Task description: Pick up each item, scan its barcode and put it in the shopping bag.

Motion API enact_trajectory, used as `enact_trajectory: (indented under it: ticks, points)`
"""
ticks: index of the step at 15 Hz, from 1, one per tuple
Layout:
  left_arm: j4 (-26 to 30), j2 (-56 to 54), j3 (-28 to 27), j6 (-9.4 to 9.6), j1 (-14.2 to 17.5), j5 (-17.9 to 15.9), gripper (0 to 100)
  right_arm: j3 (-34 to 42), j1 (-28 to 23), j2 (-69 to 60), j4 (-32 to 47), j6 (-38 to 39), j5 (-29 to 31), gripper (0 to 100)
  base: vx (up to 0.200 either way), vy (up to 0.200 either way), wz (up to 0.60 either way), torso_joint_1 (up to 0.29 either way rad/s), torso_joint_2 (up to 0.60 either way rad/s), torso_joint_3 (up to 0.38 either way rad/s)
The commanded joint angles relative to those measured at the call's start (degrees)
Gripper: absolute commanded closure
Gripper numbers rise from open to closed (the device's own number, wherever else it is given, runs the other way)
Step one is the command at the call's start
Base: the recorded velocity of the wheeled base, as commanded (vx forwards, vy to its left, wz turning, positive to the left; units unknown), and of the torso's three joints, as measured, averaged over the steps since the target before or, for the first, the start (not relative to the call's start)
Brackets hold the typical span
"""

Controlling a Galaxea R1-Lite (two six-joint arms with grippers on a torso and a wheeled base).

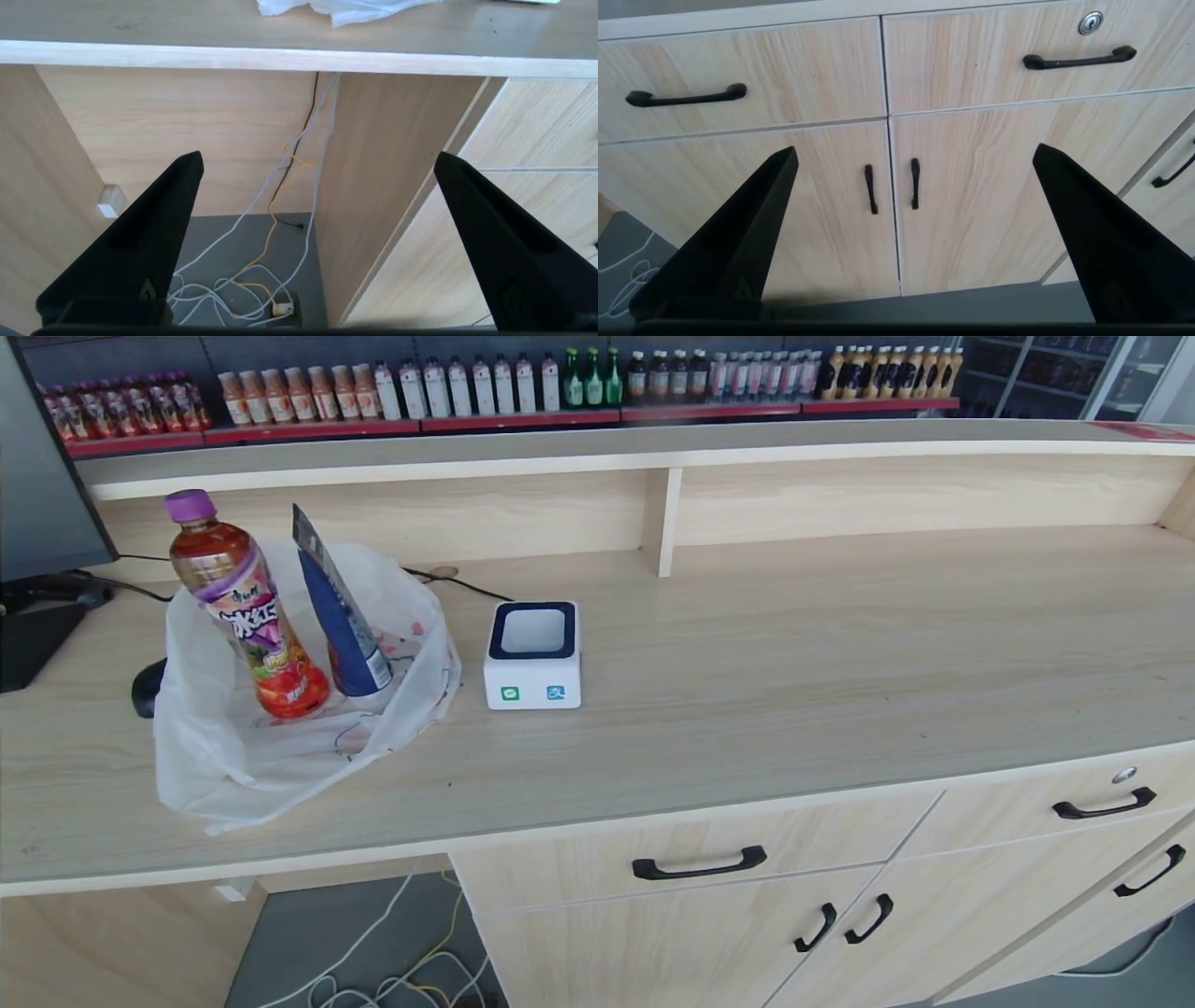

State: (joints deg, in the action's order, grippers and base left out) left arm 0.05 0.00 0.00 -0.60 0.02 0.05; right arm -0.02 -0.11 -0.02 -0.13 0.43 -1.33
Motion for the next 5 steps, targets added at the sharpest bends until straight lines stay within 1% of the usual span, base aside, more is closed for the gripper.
enact_trajectory:
  ticks: [1,5]
  points:
    - [-0.05,0.0,0.0,-0.02,0.06,0.04,0,0.02,0.02,0.02,0.05,0.01,0.01,0,0.0,0.0,0.0,0.0,0.0,0.0]
    - [-0.05,0.0,0.0,-0.02,0.06,-0.05,0,0.02,0.02,0.02,0.05,0.01,0.01,0,0.0,0.0,0.0,0.0,0.0,0.0]
